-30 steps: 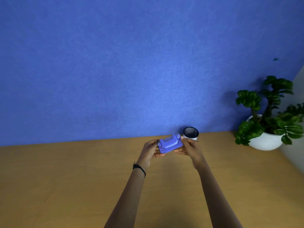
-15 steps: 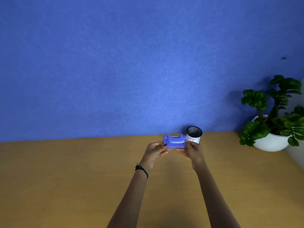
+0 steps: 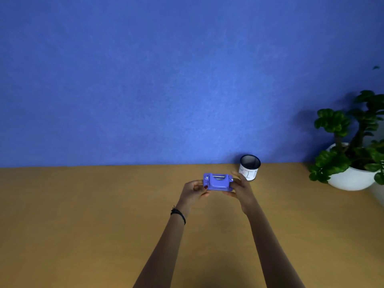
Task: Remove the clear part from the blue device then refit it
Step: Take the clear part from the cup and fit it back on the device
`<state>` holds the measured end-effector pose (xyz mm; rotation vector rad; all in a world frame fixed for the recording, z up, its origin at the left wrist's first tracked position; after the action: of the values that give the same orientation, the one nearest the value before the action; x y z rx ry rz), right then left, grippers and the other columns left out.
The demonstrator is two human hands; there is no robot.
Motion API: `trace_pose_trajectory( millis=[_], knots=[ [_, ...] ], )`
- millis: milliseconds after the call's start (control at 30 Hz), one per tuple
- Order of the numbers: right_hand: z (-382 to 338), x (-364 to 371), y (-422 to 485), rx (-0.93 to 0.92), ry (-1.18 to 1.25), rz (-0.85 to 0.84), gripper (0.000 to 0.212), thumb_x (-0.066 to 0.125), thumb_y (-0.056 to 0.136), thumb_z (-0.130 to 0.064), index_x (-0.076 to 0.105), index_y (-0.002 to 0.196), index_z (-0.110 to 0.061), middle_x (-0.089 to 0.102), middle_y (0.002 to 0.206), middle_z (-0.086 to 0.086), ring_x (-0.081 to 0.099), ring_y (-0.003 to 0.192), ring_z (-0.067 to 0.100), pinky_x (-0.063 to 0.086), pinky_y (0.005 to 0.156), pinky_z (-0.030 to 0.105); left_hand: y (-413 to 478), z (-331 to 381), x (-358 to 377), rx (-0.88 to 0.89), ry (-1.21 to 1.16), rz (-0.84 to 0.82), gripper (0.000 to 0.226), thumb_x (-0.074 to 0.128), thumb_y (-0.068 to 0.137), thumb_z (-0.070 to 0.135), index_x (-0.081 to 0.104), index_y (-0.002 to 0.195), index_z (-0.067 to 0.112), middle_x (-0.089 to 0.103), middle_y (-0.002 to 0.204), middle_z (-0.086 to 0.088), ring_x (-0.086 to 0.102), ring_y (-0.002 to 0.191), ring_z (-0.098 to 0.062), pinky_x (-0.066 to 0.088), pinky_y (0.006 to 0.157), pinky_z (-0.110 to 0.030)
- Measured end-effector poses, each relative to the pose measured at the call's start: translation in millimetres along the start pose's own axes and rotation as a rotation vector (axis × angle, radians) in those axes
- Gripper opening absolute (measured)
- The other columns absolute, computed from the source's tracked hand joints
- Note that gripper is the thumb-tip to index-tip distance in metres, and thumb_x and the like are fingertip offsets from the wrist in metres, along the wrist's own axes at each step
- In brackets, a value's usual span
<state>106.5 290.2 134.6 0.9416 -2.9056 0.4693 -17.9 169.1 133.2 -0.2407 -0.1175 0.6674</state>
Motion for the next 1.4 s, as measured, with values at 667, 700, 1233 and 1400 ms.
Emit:
trace_pose_trajectory(
  millis=[667, 700, 1233, 1400],
  knots=[
    [172, 104, -48, 0.104, -0.646, -0.363, 0.046, 0.062, 0.064, -0.009, 0.058, 0.108, 0.004, 0.066, 0.104, 0.019, 0.056, 0.088, 0.019, 0.042, 0.075, 0.029, -75, -150, -118, -0.456, 0.171, 0.457, 0.032, 0.055, 0.088, -0.005, 0.059, 0.058, 0.005, 0.057, 0.054, -0.008, 0.053, 0.05, -0.019, 0.051, 0.043, -0.021],
    [175, 106, -51, 0.097, -0.682, -0.387, 0.046, 0.061, 0.063, -0.012, 0.059, 0.106, 0.004, 0.067, 0.104, 0.021, 0.056, 0.086, 0.019, 0.04, 0.074, 0.025, -79, -155, -121, -0.47, 0.176, 0.47, 0.032, 0.055, 0.088, -0.004, 0.06, 0.057, 0.006, 0.057, 0.051, -0.008, 0.054, 0.049, -0.019, 0.051, 0.043, -0.021],
    [199, 116, -67, 0.088, -0.837, -0.387, 0.047, 0.053, 0.057, -0.022, 0.066, 0.098, -0.004, 0.057, 0.106, 0.024, 0.055, 0.098, 0.033, 0.04, 0.079, 0.026, -95, -163, -124, -0.533, 0.798, 0.335, 0.028, 0.068, 0.073, 0.005, 0.065, 0.1, -0.002, 0.07, 0.102, -0.022, 0.064, 0.1, -0.034, 0.05, 0.079, -0.04],
    [197, 112, -64, 0.08, -0.831, -0.354, 0.036, 0.06, 0.062, -0.011, 0.066, 0.096, -0.002, 0.057, 0.106, 0.023, 0.056, 0.098, 0.033, 0.039, 0.079, 0.023, -89, -158, -121, -0.579, 0.821, 0.297, 0.02, 0.066, 0.075, 0.008, 0.07, 0.092, -0.002, 0.072, 0.096, -0.021, 0.067, 0.095, -0.032, 0.052, 0.077, -0.037]
  ],
)
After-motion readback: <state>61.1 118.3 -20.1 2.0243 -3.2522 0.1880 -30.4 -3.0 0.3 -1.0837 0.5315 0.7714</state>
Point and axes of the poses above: each hand's wrist, its own y-axis towards the middle knuckle, its own x-axis out of the palm, z = x × y, the point moved 1 cm from there along y, towards the middle knuckle
